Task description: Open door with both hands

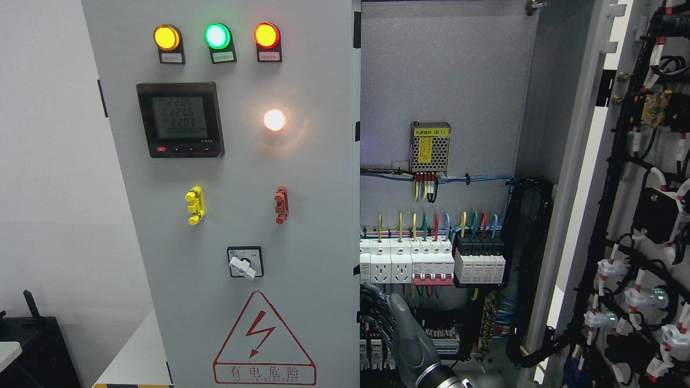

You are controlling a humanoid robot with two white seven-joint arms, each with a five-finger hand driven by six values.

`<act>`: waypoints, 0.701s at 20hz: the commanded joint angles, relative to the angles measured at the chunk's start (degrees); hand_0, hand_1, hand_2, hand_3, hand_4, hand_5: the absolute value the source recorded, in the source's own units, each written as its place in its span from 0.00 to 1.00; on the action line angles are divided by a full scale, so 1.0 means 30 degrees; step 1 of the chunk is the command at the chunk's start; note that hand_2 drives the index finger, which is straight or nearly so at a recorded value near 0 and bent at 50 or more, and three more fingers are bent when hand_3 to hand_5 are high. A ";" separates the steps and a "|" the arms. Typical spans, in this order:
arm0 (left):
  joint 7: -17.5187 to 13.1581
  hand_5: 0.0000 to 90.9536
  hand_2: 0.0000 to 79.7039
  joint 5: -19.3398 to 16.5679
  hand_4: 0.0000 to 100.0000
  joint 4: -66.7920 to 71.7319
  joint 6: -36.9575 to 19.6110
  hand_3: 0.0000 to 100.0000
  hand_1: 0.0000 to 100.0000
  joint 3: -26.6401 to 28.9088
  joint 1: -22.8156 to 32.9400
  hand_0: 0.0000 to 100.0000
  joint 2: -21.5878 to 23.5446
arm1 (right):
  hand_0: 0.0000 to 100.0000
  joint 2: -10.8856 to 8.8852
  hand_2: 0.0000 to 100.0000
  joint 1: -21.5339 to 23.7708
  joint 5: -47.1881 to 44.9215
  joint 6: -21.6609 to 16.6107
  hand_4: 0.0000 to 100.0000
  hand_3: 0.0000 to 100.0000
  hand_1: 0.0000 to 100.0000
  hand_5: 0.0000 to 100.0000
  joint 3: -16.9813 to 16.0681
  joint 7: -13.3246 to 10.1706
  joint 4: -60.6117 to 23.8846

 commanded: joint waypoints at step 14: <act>0.0012 0.00 0.00 0.0000 0.04 0.0013 0.0014 0.00 0.00 0.0000 0.0087 0.00 -0.0020 | 0.00 -0.0081 0.00 -0.0529 -0.0578 0.0035 0.00 0.00 0.00 0.00 0.0244 0.0598 0.0767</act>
